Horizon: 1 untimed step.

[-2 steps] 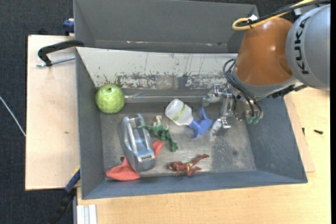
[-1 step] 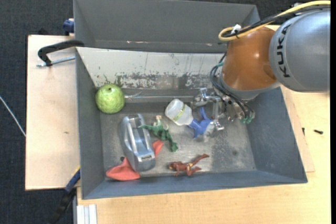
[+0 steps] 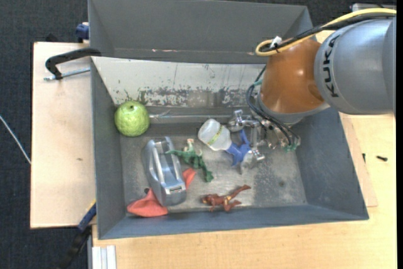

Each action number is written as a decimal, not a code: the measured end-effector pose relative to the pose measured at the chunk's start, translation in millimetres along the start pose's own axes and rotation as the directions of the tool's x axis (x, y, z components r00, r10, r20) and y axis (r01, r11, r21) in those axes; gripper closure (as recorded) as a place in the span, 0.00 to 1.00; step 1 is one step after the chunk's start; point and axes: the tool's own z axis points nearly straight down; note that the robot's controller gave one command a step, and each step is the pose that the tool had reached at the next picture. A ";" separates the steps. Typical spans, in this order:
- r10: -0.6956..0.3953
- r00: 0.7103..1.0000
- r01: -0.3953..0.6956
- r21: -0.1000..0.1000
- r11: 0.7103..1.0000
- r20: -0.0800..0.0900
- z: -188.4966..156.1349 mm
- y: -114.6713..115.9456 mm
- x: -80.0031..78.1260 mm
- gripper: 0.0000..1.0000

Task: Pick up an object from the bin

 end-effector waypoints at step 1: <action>-0.008 1.000 0.008 0.001 1.000 0.000 -1.0 0.6 0.0 0.00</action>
Offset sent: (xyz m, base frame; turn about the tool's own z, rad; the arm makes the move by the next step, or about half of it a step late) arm -0.0370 -0.0529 0.0322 -0.2373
